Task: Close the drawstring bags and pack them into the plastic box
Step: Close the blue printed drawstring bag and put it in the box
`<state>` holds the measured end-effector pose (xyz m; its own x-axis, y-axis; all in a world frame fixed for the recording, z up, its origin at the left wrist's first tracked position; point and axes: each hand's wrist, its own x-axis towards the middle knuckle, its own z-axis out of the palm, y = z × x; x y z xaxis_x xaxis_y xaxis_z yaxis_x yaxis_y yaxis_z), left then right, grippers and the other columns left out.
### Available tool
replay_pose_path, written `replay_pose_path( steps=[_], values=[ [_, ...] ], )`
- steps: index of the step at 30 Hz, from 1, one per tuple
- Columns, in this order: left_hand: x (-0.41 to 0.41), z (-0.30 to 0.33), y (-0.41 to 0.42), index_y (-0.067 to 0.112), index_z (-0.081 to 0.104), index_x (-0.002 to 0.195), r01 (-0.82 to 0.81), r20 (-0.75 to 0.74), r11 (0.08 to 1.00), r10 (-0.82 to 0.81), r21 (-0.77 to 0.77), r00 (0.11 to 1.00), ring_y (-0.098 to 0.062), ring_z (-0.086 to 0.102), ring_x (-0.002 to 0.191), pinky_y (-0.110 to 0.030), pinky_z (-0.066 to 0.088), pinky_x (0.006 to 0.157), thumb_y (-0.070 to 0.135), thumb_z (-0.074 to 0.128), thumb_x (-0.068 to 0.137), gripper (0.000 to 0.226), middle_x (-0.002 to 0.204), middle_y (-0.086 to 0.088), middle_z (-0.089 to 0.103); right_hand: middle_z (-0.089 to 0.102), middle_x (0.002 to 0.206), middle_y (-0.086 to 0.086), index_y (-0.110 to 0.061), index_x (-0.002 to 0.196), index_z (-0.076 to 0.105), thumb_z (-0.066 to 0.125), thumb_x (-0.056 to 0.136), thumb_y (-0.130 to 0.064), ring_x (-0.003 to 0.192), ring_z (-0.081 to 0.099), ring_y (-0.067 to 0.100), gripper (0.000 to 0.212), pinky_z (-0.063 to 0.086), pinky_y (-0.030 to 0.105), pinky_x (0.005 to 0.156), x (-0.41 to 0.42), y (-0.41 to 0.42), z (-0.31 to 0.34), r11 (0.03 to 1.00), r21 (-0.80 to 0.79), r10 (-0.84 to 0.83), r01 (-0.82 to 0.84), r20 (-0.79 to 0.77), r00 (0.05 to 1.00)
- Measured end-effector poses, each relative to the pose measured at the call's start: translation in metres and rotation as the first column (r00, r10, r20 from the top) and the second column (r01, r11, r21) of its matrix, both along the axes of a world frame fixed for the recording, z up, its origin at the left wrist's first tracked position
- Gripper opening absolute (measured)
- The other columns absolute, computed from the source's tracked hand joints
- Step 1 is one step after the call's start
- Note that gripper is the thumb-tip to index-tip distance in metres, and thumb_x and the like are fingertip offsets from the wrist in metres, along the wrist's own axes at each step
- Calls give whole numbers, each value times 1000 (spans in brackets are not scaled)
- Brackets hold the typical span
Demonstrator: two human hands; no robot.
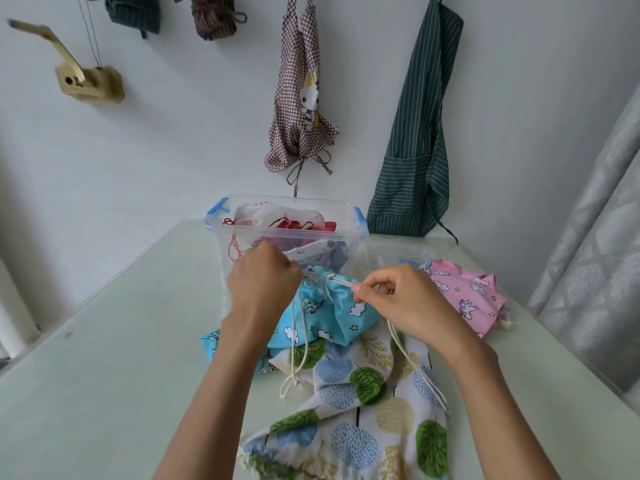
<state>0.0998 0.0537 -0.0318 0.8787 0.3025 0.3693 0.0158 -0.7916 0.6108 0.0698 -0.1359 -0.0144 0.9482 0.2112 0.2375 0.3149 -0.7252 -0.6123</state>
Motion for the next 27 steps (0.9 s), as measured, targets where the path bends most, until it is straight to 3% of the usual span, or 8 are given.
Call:
replay_pose_path(
  steps=[2,4,7,11,15,17,21,27],
  values=[
    [-3,4,-4,15,69,70,-13,163,1000,11,11,987,-21,56,56,-37,53,62,24,52,87,26,73,-11,72,64,63,-6,-28,77,73,58,87,-44,53,53,12,25,42,31,57,0,3,-1,1000,-11,-19,19,1,1000],
    [-5,7,-11,16,70,82,184,326,954,-100,-236,940,-15,66,69,-32,54,69,27,51,95,26,76,-2,73,70,70,-2,-29,77,72,56,89,-45,59,60,20,25,48,37,61,0,8,-3,1000,3,3,-3,-7,1000],
    [-8,15,-20,16,68,89,452,457,666,-183,-593,870,-7,68,81,-22,55,73,22,48,98,24,84,2,72,73,79,1,-30,77,70,53,91,-43,54,56,18,26,47,35,61,1,11,-5,999,36,32,-31,-22,999],
    [-9,15,-9,22,69,88,364,263,558,-256,-745,930,7,64,72,-16,45,61,26,50,97,22,86,9,72,73,91,11,-31,79,71,52,92,-43,41,47,4,26,42,30,57,4,10,-9,998,44,53,-51,-53,997],
    [-8,14,5,20,69,96,273,169,249,-371,-929,913,1,67,91,-20,38,63,27,55,94,16,99,4,75,72,88,12,-32,78,71,53,90,-46,70,63,30,26,43,32,63,4,12,-12,996,58,72,-69,-57,996],
    [-9,17,5,21,70,99,287,167,292,-375,-912,912,-1,66,92,-23,39,69,32,56,92,19,96,7,75,73,83,7,-32,76,70,54,89,-46,70,64,28,25,50,39,66,3,15,-11,996,50,80,-78,-40,996],
    [-16,24,0,22,74,96,350,192,653,-302,-672,934,4,62,69,-13,44,63,32,66,84,17,76,11,70,73,84,2,-33,75,71,56,88,-44,83,67,28,22,52,45,78,-2,12,-2,996,32,90,-88,-47,995],
    [-26,48,-7,15,71,91,532,555,560,-147,-636,819,-4,69,77,-15,54,73,22,63,89,11,82,6,75,65,62,1,-30,83,72,55,90,-40,47,43,10,21,37,30,49,-21,6,27,977,184,62,-106,230,971]
  ],
)
